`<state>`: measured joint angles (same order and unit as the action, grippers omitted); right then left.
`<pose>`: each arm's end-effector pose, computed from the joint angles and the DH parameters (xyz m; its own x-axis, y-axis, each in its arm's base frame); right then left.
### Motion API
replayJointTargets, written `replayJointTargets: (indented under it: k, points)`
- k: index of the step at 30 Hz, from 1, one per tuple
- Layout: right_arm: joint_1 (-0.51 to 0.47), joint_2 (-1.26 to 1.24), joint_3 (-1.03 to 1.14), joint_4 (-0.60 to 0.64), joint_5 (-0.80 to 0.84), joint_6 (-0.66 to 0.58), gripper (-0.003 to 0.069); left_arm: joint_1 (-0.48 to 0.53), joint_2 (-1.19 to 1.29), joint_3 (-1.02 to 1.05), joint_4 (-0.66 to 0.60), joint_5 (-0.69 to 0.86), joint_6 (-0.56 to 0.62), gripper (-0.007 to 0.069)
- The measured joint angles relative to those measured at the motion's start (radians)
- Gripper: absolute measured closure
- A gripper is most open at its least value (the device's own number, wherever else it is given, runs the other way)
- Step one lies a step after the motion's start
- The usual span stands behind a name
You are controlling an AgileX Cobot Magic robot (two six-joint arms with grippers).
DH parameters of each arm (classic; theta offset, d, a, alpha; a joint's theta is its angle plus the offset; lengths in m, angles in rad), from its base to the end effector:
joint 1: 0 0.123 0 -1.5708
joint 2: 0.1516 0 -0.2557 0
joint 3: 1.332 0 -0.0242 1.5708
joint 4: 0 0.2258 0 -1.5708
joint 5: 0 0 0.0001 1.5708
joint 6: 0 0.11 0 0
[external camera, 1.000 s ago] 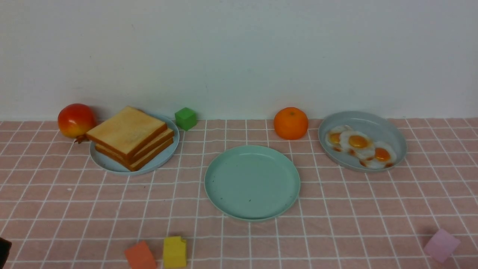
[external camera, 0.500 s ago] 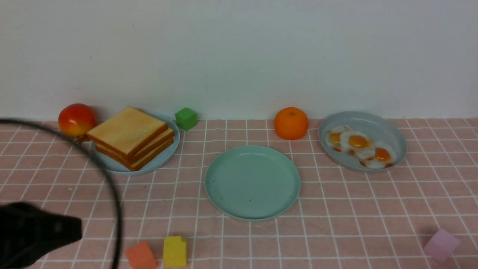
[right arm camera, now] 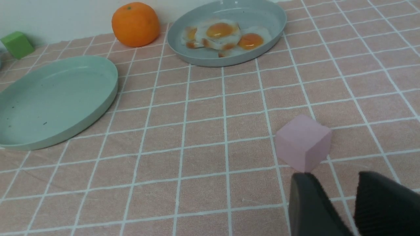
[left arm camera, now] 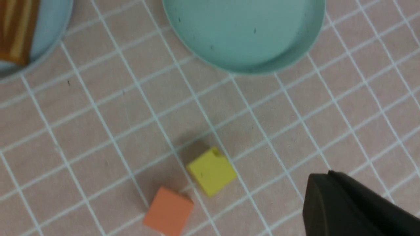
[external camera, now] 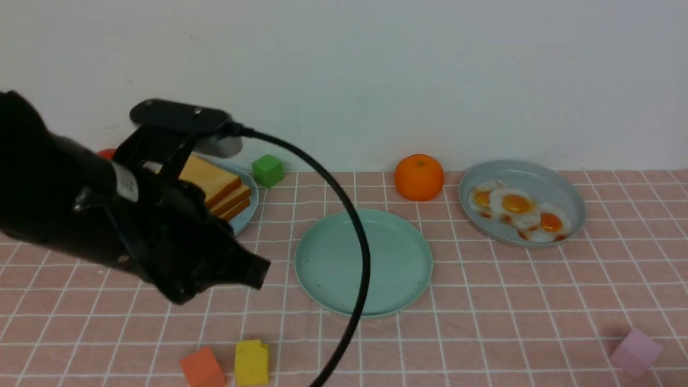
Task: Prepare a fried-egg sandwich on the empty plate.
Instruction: Use the left arm to grab a slice of bread
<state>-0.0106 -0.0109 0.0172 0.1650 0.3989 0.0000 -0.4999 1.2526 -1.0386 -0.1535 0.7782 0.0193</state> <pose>0.0744 0.0062 0.1673 -0.3121 0.1547 -0.9374 -0.0028 0.9865 0.1637 0.2160 -0.1315 0.2849 -0.7325 0.2978 -0.6122 0.4710 0.8710 -0.1399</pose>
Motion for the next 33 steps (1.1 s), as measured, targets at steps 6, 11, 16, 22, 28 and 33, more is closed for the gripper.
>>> replayJointTargets:
  k: [6, 11, 16, 22, 28, 33]
  points:
    - [0.0, 0.0, 0.009, 0.134, -0.102, 0.079, 0.0419, 0.026, 0.032, -0.031, 0.079, 0.093, -0.052, 0.0638]
    - [0.0, 0.0, 0.009, 0.384, -0.297, 0.205, 0.0419, 0.103, 0.053, -0.087, 0.119, 0.148, -0.077, 0.0638]
    - [0.012, 0.011, -0.103, 0.482, -0.217, 0.208, 0.0448, 0.126, 0.097, -0.141, 0.129, 0.178, -0.081, 0.0638]
    - [0.068, 0.268, -0.622, 0.339, 0.368, -0.043, 0.0583, 0.151, 0.286, -0.343, 0.133, 0.285, -0.09, 0.0638]
    - [0.164, 0.483, -0.987, 0.248, 0.705, -0.149, 0.065, 0.239, 0.529, -0.574, 0.137, 0.327, -0.09, 0.0638]
    - [0.246, 0.51, -1.059, 0.239, 0.706, -0.161, 0.0651, 0.291, 0.704, -0.74, 0.145, 0.338, -0.083, 0.0638]
